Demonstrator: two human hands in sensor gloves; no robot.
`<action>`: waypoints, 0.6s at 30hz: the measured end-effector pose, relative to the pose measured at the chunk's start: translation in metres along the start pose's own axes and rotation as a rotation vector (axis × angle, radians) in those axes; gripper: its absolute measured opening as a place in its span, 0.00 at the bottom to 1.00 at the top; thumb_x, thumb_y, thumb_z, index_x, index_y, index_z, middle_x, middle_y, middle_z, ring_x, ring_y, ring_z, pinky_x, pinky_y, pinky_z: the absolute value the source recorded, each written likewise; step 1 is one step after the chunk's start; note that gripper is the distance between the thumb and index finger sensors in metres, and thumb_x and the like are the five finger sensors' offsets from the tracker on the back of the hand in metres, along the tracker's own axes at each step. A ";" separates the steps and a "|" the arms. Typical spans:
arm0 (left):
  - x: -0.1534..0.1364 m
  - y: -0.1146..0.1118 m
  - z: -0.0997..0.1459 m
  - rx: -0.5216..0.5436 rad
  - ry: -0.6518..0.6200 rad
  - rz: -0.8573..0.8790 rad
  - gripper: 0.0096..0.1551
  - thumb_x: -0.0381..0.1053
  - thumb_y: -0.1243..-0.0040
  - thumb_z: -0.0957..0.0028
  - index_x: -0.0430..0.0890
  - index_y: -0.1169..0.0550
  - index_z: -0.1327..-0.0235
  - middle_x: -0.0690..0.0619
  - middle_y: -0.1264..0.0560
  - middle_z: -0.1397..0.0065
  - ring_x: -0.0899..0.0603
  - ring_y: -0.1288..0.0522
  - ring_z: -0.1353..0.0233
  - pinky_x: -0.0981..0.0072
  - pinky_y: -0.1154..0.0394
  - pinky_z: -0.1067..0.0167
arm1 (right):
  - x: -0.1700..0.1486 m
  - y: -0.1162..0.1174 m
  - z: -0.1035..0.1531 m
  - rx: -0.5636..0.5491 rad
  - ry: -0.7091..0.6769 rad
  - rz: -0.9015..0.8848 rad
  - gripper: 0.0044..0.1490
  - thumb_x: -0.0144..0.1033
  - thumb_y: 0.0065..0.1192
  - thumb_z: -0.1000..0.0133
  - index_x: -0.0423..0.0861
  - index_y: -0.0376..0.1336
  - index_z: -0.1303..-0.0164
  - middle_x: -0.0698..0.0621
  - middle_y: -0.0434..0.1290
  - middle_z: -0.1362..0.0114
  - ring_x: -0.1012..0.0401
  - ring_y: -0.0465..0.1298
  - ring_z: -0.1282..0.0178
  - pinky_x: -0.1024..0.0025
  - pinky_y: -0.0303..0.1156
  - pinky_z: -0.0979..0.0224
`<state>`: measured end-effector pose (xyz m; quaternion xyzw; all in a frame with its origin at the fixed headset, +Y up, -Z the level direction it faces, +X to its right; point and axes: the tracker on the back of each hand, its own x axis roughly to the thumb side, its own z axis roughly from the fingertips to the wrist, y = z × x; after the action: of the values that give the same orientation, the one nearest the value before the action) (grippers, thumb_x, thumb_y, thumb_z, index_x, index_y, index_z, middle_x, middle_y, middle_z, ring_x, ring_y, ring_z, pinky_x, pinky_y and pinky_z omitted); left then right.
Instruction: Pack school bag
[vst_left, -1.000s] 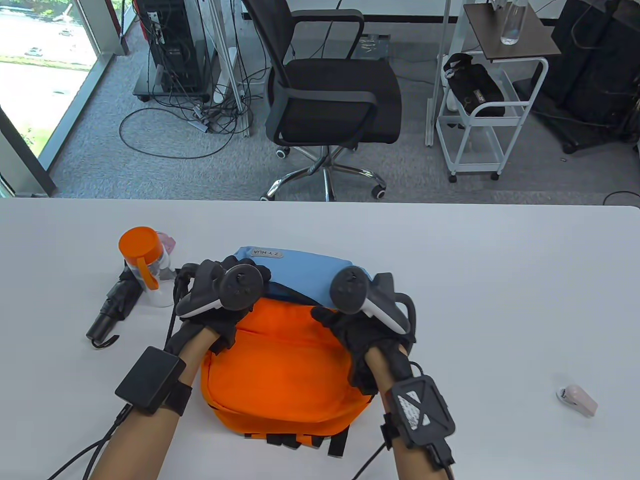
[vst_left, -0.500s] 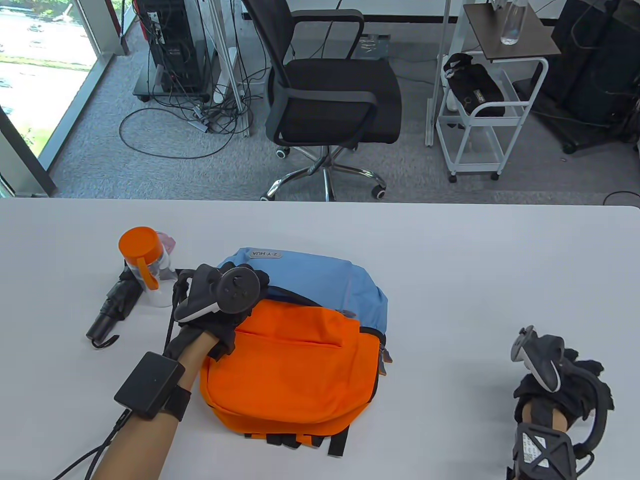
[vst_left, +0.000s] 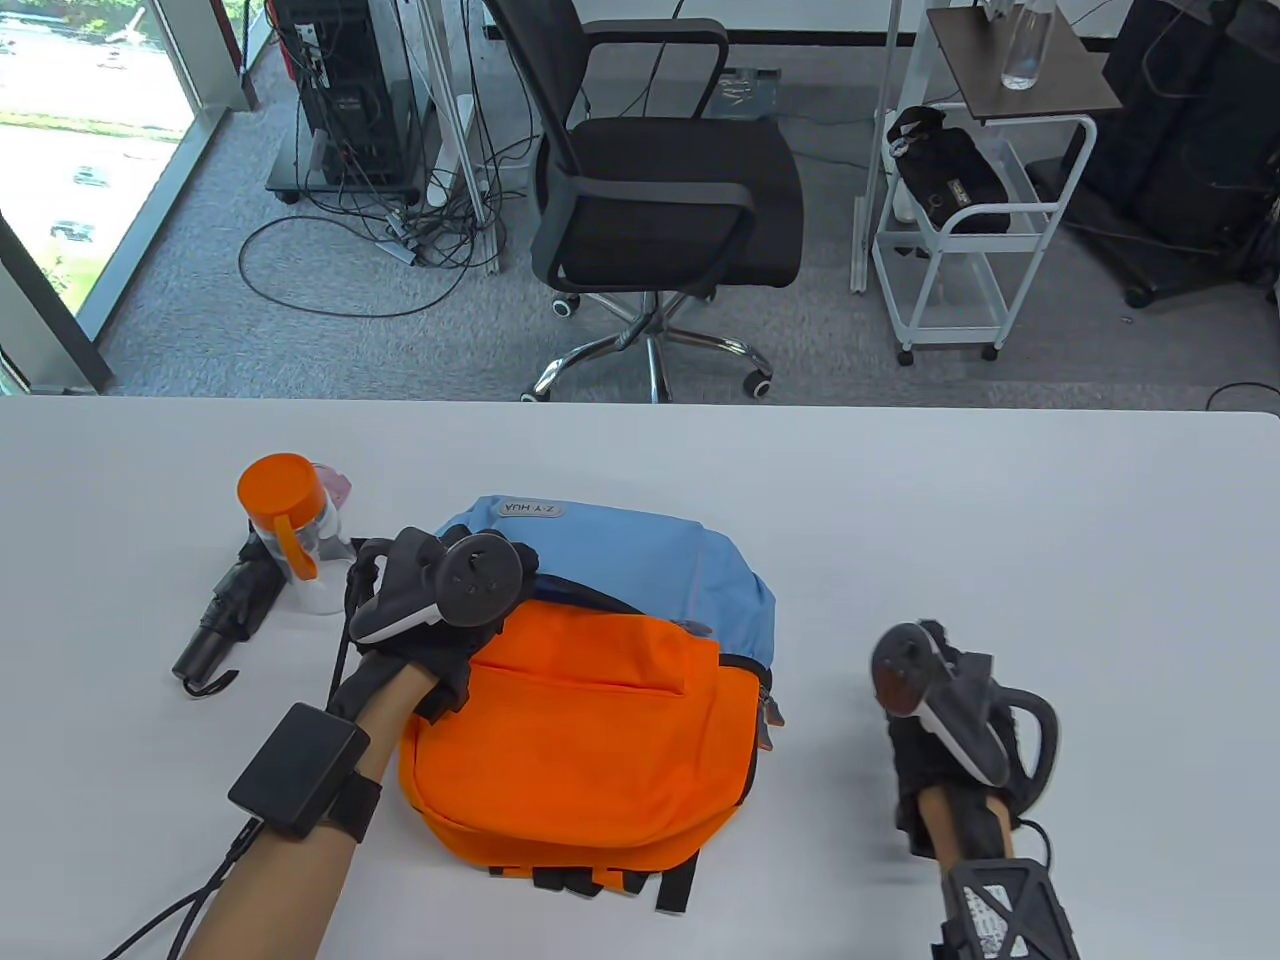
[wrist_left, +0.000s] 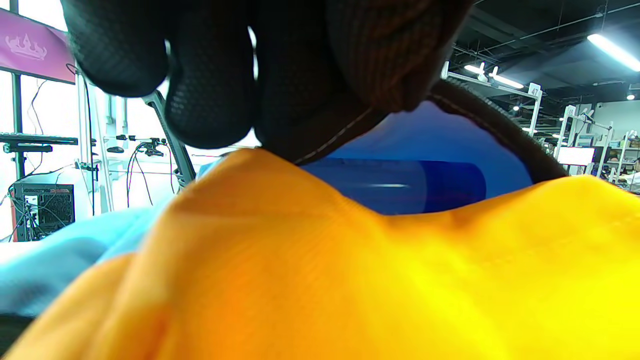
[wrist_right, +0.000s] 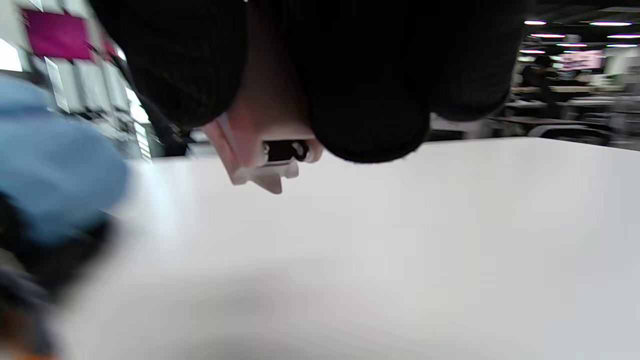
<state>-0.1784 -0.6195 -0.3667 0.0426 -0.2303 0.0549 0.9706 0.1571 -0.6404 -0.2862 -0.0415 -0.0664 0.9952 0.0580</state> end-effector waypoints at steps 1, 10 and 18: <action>0.000 0.001 -0.001 -0.002 0.000 0.000 0.23 0.51 0.33 0.50 0.46 0.13 0.45 0.49 0.13 0.45 0.37 0.16 0.42 0.39 0.21 0.40 | 0.030 -0.009 0.003 -0.063 -0.136 -0.059 0.47 0.45 0.72 0.59 0.40 0.57 0.32 0.45 0.78 0.41 0.55 0.84 0.56 0.60 0.83 0.48; -0.016 0.004 -0.008 -0.042 0.003 0.194 0.22 0.50 0.33 0.51 0.45 0.12 0.46 0.49 0.13 0.46 0.37 0.17 0.42 0.38 0.22 0.39 | 0.194 0.008 -0.006 -0.172 -0.533 -0.028 0.39 0.49 0.72 0.63 0.52 0.65 0.40 0.49 0.77 0.42 0.52 0.79 0.48 0.52 0.76 0.38; -0.021 0.002 -0.008 -0.050 -0.022 0.222 0.22 0.50 0.33 0.51 0.45 0.12 0.47 0.49 0.13 0.46 0.37 0.17 0.41 0.38 0.22 0.39 | 0.194 0.043 -0.052 -0.096 -0.106 0.307 0.56 0.63 0.59 0.55 0.40 0.47 0.27 0.38 0.58 0.28 0.46 0.71 0.38 0.46 0.70 0.32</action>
<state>-0.1935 -0.6182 -0.3835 -0.0066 -0.2453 0.1558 0.9568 -0.0348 -0.6526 -0.3575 -0.0014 -0.1098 0.9889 -0.1005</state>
